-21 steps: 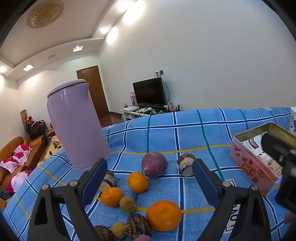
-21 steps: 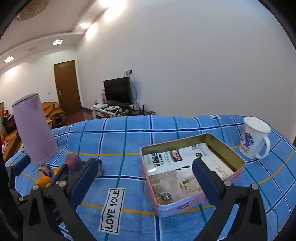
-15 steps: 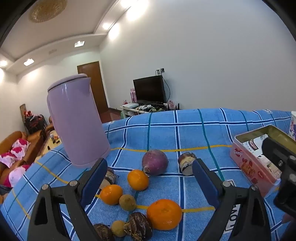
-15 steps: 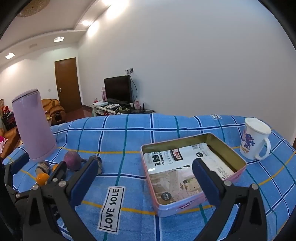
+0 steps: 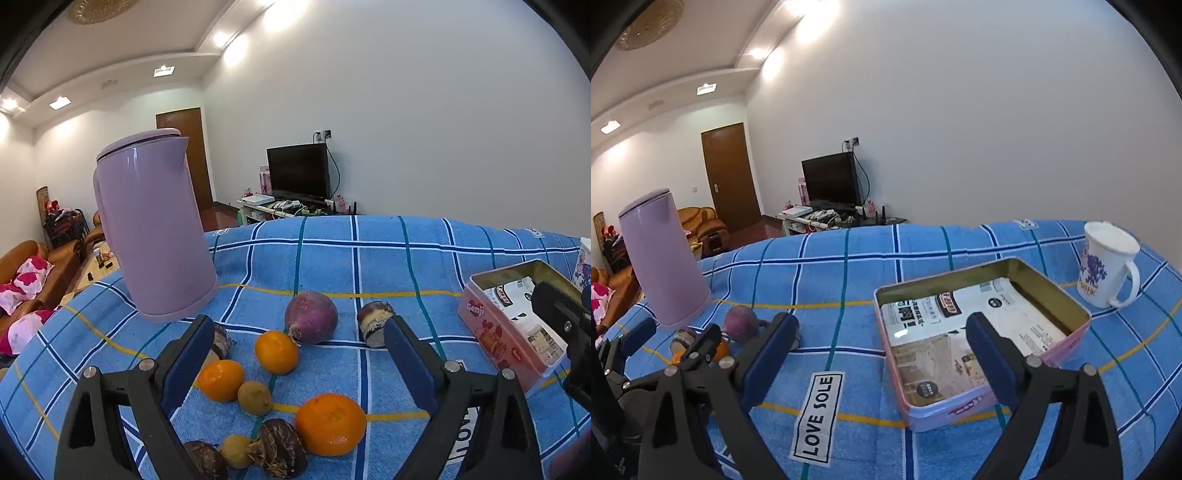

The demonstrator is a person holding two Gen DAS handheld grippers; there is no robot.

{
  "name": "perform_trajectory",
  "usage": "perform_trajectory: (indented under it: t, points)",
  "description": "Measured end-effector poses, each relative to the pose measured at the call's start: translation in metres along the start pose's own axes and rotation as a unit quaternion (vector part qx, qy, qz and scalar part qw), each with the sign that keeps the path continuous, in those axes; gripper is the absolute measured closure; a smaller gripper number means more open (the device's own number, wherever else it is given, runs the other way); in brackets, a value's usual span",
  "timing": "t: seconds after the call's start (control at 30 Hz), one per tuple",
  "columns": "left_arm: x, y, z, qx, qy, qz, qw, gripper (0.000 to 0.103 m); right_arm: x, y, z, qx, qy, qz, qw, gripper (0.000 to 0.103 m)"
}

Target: Organize fruits

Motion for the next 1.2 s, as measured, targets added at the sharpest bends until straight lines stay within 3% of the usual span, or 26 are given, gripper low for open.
perform_trajectory:
  t: [0.23,0.87,1.0,1.2]
  points:
    - [-0.002,0.005,0.000,-0.009,0.008,-0.003,0.9999,0.009,0.003,0.001,-0.004,0.009,0.004,0.014,1.000,0.013]
    - [-0.002,0.008,-0.001,-0.014,0.013,-0.006,0.9998,0.009,0.006,0.000,-0.007,0.013,0.006,0.015,1.000,0.013]
    - [-0.002,0.007,-0.001,-0.014,0.012,-0.006,0.9998,0.009,0.004,0.001,-0.004,0.007,-0.006,0.013,1.000,0.012]
    - [-0.003,0.007,0.000,-0.014,0.011,-0.009,0.9998,0.009,0.005,0.001,-0.003,0.004,-0.006,0.014,1.000,0.000]
Point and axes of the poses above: each gripper's, at about its wrist camera, not at the fingertips, and x roughly the way its jaws point, y to its left, z to its top, the point moved 10 cm from there along x, roughly the way its jaws point, and after that the axes turned 14 degrees about -x, right-handed, at the moved point
